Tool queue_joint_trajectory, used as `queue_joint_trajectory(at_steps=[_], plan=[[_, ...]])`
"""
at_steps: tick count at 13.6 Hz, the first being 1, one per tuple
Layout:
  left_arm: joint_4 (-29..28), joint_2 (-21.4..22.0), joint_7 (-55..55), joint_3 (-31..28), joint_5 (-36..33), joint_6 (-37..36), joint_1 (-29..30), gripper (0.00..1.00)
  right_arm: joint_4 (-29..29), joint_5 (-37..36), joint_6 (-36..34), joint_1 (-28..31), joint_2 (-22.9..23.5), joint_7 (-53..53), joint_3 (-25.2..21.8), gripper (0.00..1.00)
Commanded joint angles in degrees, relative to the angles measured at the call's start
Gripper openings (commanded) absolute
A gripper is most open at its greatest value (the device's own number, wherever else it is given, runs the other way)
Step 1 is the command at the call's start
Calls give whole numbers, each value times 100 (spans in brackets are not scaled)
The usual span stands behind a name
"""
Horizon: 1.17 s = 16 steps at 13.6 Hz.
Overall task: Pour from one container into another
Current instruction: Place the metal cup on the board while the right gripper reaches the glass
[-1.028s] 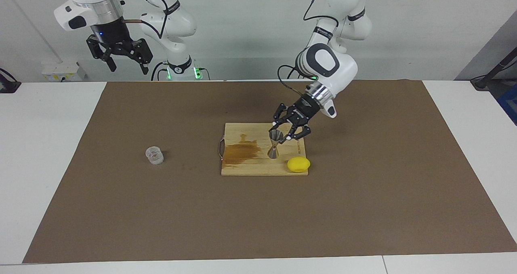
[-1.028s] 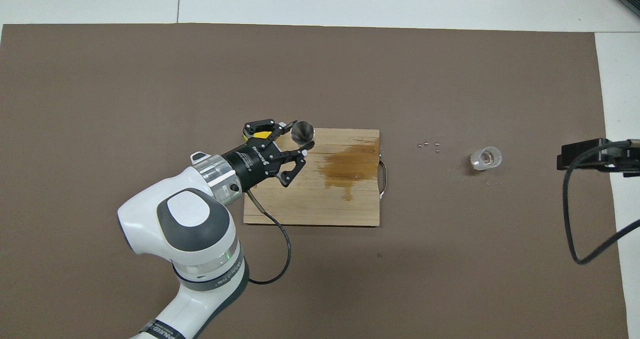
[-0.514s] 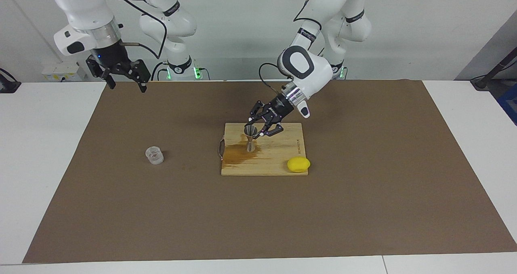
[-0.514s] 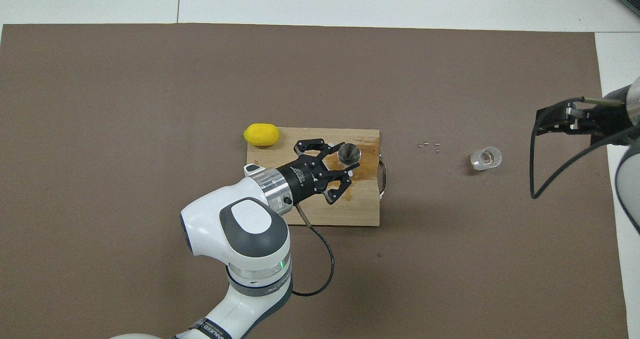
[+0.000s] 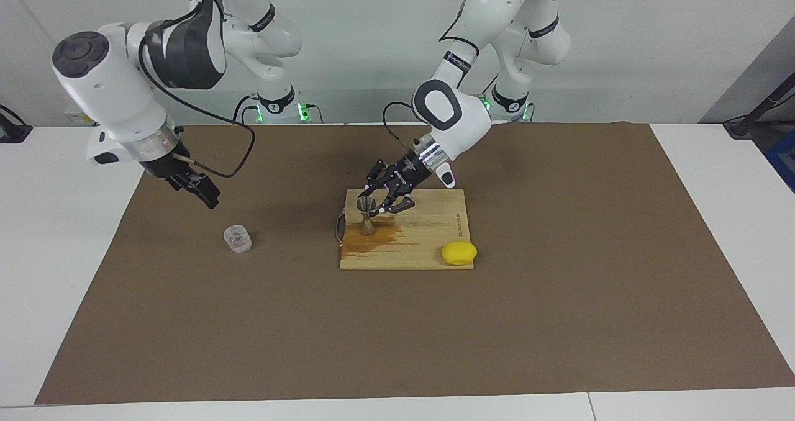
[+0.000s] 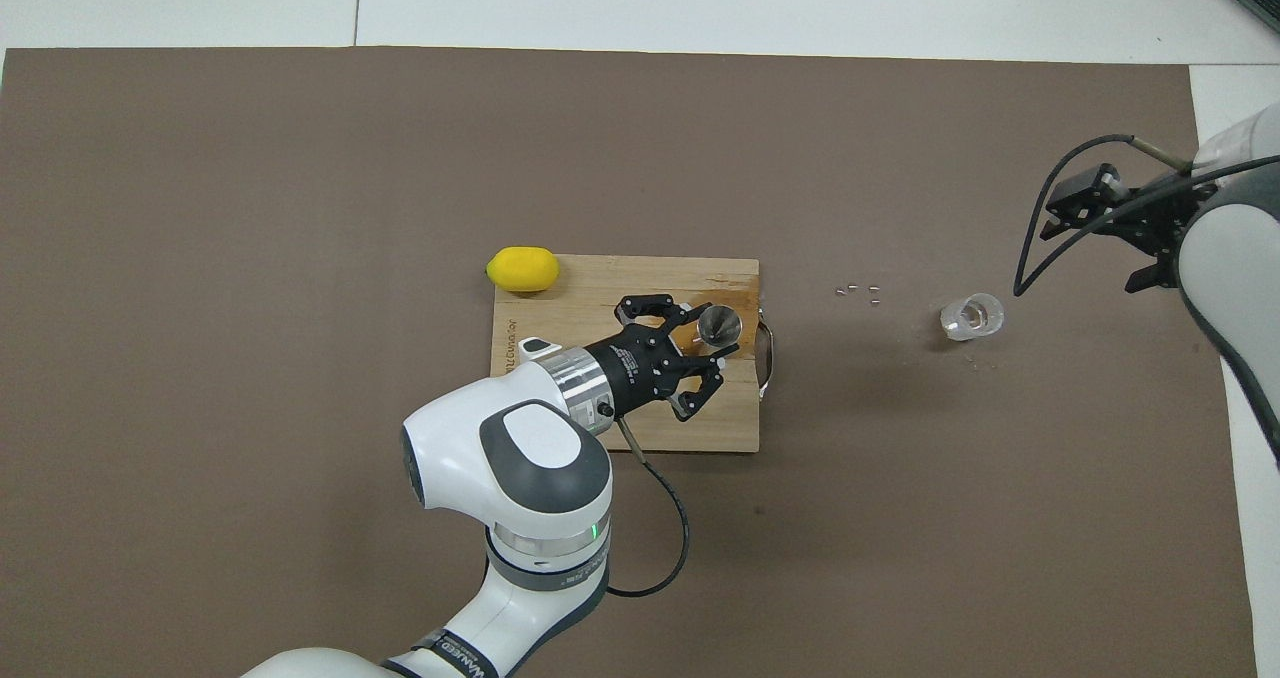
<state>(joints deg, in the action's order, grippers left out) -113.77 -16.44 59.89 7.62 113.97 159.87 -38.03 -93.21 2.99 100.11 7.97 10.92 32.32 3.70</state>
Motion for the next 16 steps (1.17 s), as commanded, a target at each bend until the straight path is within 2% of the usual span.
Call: queue_joint_trajectory(at_steps=[1, 2, 4, 5, 6, 10, 13, 16], plan=[[180, -114, 23, -120, 73, 123, -161, 0, -21, 552, 131, 327, 313, 598, 52, 100], [171, -114, 23, -120, 73, 123, -170, 0, -30, 606, 157, 441, 462, 644, 60, 100], [154, -114, 23, -120, 73, 132, -161, 32, -309, 1235, 612, 608, 543, 1621, 52, 100], [145, -114, 14, -129, 64, 132, -161, 81, -546, 1526, 867, 705, 525, 2272, 60, 100], [145, -114, 14, -129, 55, 132, -161, 100, -731, 1851, 1018, 784, 525, 2670, 52, 100], [66, -71, 14, -129, -59, 158, -301, 100, -1452, 2897, 1388, 978, 543, 2815, 52, 100], [57, 35, 23, -121, -77, 334, -398, 100, -1988, 3408, 1677, 1127, 596, 2658, 52, 100], [48, 412, 58, -120, -77, 501, -355, 100, -2139, 3927, 1792, 1311, 744, 2262, 52, 100]])
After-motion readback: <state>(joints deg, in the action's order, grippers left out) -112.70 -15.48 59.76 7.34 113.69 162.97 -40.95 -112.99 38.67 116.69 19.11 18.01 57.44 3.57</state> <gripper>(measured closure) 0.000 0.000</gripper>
